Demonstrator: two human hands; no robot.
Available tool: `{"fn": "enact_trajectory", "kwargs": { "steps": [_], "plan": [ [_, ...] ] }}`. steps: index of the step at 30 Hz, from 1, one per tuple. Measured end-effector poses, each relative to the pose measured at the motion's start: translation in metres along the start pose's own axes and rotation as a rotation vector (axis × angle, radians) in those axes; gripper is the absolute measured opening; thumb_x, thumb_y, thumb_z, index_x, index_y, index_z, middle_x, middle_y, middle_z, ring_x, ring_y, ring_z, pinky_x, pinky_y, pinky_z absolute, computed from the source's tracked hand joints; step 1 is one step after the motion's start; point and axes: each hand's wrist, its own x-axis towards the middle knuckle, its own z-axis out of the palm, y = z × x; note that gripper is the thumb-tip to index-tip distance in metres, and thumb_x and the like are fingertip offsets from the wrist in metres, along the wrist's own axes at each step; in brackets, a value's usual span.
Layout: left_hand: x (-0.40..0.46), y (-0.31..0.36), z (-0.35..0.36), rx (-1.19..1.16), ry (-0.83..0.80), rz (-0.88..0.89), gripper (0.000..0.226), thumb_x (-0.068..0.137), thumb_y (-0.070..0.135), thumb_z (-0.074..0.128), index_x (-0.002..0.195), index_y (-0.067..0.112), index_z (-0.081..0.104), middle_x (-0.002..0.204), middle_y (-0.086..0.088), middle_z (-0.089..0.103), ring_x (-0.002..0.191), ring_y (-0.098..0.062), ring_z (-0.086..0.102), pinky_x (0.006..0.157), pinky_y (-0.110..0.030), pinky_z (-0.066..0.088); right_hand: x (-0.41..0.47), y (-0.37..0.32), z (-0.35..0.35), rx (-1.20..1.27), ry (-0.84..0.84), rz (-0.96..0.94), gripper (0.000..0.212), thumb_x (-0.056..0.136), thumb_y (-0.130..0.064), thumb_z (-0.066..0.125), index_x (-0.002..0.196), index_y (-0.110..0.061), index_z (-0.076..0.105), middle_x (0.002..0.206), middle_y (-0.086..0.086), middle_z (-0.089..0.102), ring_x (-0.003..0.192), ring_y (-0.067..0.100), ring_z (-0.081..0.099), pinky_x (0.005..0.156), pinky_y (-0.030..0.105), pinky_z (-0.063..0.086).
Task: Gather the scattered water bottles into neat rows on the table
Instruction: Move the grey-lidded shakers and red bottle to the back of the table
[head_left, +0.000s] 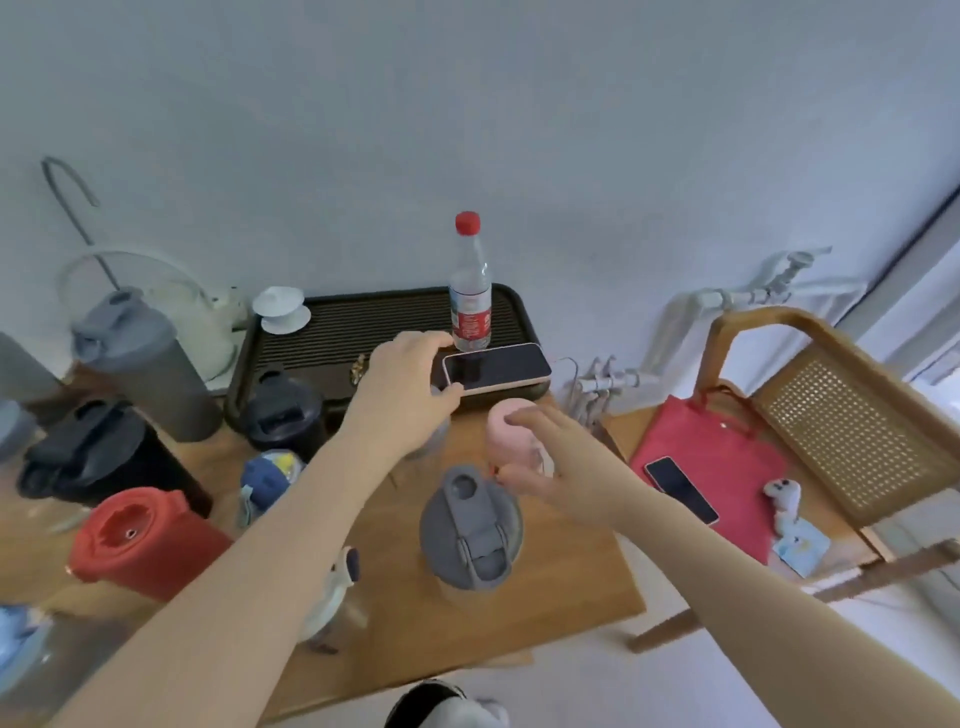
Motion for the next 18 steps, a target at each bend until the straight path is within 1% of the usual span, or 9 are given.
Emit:
{"fn": "enact_trajectory", "kwargs": {
  "steps": [2,3,5,7,9,11,13,15,18],
  "plan": [
    [0.004,-0.012,0.010,0.151,-0.069,-0.166,0.072,0.081,0.033,0.064,0.141,0.021,0.025,0.145,-0.012,0.031,0.129,-0.035,0.032,0.104,-0.046,0.033,0.005,-0.007,0.002,-0.033,-0.227,-0.136,0.069,0.083,-0.047,0.061,0.140,-0.021,0.032,0.143,-0.003,0.038,0.127,0.018,0.041,0.101,0.032,0.037],
    [0.005,-0.017,0.015,0.178,-0.131,-0.237,0.081,0.079,0.039,0.064,0.143,0.023,0.017,0.149,-0.013,0.023,0.132,-0.038,0.027,0.105,-0.048,0.032,0.006,-0.010,0.003,-0.086,-0.300,-0.221,0.073,0.081,-0.048,0.062,0.141,-0.022,0.029,0.144,-0.003,0.036,0.127,0.016,0.040,0.100,0.030,0.036],
    [0.009,-0.026,0.025,0.191,-0.230,-0.329,0.090,0.077,0.046,0.065,0.145,0.027,0.009,0.153,-0.014,0.012,0.135,-0.041,0.019,0.106,-0.051,0.029,0.011,-0.009,0.005,-0.161,-0.342,-0.376,0.084,0.078,-0.050,0.066,0.144,-0.023,0.022,0.148,-0.003,0.031,0.130,0.016,0.035,0.103,0.030,0.034],
    [0.011,-0.030,0.030,0.166,-0.261,-0.370,0.091,0.074,0.046,0.068,0.143,0.031,0.011,0.153,-0.015,0.008,0.136,-0.044,0.015,0.108,-0.053,0.027,0.013,-0.006,0.009,-0.204,-0.344,-0.486,0.089,0.077,-0.050,0.066,0.146,-0.031,0.014,0.152,-0.002,0.022,0.134,0.020,0.030,0.105,0.037,0.033],
    [0.013,-0.031,0.031,0.103,-0.261,-0.381,0.093,0.068,0.043,0.073,0.140,0.032,0.016,0.150,-0.015,0.016,0.132,-0.043,0.024,0.105,-0.052,0.033,0.014,-0.003,0.012,-0.270,-0.308,-0.623,0.077,0.079,-0.046,0.063,0.143,-0.036,0.021,0.154,0.001,0.019,0.134,0.024,0.029,0.103,0.040,0.034],
    [0.012,-0.029,0.032,0.107,-0.299,-0.393,0.099,0.063,0.040,0.077,0.139,0.032,0.014,0.142,-0.016,0.028,0.122,-0.040,0.040,0.098,-0.049,0.042,0.014,-0.003,0.013,-0.342,-0.301,-0.724,0.064,0.081,-0.044,0.061,0.137,-0.032,0.033,0.154,0.004,0.019,0.132,0.028,0.033,0.099,0.040,0.037],
    [0.011,-0.027,0.035,0.178,-0.311,-0.404,0.104,0.060,0.037,0.080,0.137,0.035,0.009,0.135,-0.018,0.034,0.112,-0.040,0.047,0.090,-0.047,0.047,0.016,-0.002,0.016,-0.361,-0.325,-0.727,0.067,0.076,-0.051,0.064,0.132,-0.030,0.036,0.152,0.004,0.017,0.122,0.030,0.043,0.092,0.036,0.041],
    [0.010,-0.024,0.037,0.212,-0.284,-0.418,0.103,0.058,0.035,0.079,0.135,0.037,0.010,0.129,-0.019,0.038,0.106,-0.039,0.050,0.084,-0.045,0.049,0.018,-0.002,0.019,-0.351,-0.347,-0.712,0.078,0.066,-0.057,0.071,0.129,-0.031,0.034,0.152,0.002,0.013,0.112,0.030,0.050,0.084,0.033,0.044],
    [0.007,-0.019,0.033,0.184,-0.237,-0.445,0.100,0.057,0.036,0.077,0.133,0.038,0.012,0.123,-0.018,0.041,0.102,-0.039,0.049,0.083,-0.046,0.049,0.018,0.001,0.025,-0.356,-0.348,-0.707,0.083,0.060,-0.053,0.076,0.125,-0.033,0.028,0.148,0.001,0.011,0.110,0.030,0.050,0.079,0.035,0.049]
  ]
}}
